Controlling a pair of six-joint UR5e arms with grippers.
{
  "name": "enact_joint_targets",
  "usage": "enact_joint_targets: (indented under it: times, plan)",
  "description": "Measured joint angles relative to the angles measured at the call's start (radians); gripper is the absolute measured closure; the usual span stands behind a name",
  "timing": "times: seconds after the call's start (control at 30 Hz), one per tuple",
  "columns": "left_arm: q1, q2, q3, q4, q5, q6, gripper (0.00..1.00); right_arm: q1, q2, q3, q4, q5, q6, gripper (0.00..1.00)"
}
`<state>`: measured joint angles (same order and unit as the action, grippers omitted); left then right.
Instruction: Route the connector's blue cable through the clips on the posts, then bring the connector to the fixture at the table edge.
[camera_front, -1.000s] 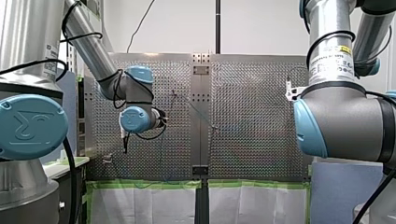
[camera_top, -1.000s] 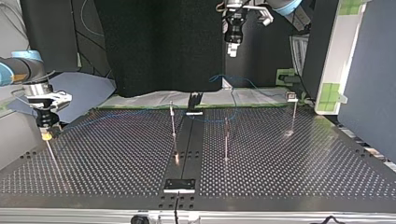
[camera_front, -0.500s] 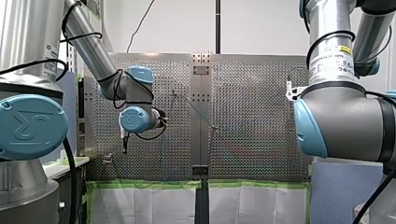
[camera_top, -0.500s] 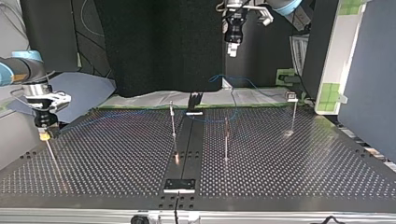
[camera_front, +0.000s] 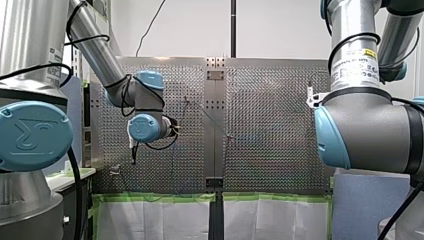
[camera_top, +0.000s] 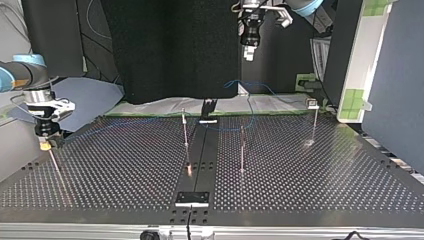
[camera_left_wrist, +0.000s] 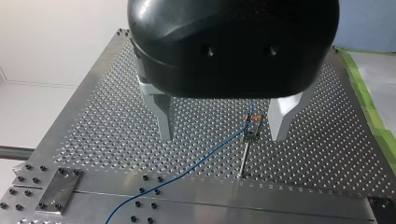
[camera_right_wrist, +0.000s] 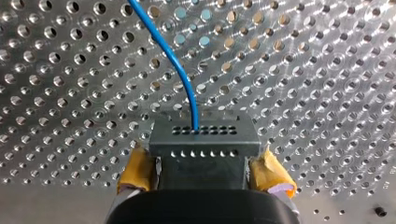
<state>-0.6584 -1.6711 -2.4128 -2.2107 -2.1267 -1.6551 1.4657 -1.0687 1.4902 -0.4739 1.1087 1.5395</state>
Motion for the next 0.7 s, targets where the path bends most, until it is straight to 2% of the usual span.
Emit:
enact_joint_targets:
  times: [0.4, 0.7]
  plan:
    - [0.0, 0.0, 0.0, -0.005, 0.0, 0.0, 0.0, -0.001, 0.0, 0.0, 0.002, 0.032, 0.001, 0.01]
    - [0.0, 0.0, 0.0, -0.007, 0.0, 0.0, 0.0, -0.005, 0.0, -0.001, 0.008, 0.082, 0.001, 0.01]
